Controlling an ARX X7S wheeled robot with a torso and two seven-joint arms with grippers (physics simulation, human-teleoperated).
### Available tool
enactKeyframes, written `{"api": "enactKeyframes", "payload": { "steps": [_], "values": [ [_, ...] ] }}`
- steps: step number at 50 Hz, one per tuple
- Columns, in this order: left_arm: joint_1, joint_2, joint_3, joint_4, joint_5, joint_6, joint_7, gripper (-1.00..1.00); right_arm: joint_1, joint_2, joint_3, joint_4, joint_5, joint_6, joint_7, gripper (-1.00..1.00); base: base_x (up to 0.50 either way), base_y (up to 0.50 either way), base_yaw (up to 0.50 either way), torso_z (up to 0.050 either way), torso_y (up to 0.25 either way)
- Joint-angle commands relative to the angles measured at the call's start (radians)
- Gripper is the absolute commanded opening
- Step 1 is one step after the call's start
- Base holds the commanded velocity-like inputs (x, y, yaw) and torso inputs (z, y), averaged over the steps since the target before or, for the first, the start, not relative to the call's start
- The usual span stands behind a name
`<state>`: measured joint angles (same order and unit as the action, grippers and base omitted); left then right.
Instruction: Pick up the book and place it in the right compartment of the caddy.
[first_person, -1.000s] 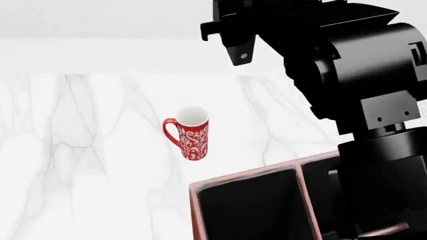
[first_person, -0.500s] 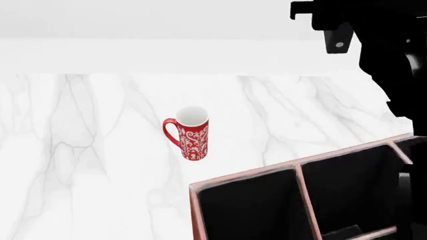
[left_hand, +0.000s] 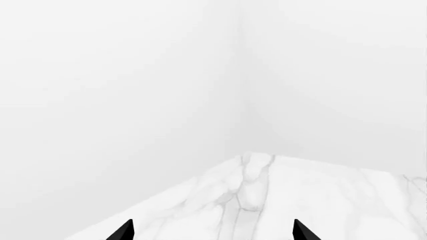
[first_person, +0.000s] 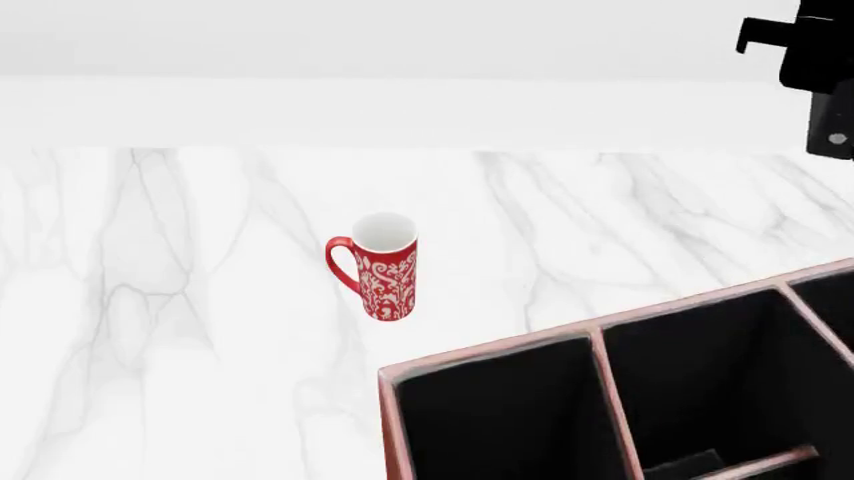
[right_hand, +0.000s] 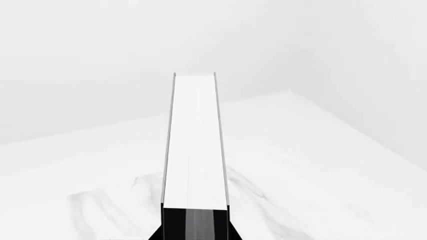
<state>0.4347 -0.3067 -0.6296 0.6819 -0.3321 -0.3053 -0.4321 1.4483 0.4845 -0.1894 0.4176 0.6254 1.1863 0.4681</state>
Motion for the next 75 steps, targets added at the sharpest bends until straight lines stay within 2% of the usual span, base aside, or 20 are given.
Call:
{"api": "enactKeyframes", "payload": {
  "steps": [1,48,75],
  "values": [
    [0.001,-0.001,0.004,-0.001,0.002,0.005,0.001,1.00,-0.015,0.031,0.048,-0.049,-0.015,0.032,0.039,-1.00,0.00,0.00,0.00,0.000,0.000],
    [0.006,-0.002,0.011,-0.010,0.000,0.012,-0.002,1.00,-0.038,0.063,0.089,-0.112,0.015,0.123,0.101,-1.00,0.00,0.00,0.00,0.000,0.002],
    [0.011,0.003,0.000,-0.020,-0.012,0.032,0.003,1.00,-0.170,0.079,0.273,-0.343,0.146,0.344,0.238,-1.00,0.00,0.00,0.00,0.000,0.001]
  ]
}}
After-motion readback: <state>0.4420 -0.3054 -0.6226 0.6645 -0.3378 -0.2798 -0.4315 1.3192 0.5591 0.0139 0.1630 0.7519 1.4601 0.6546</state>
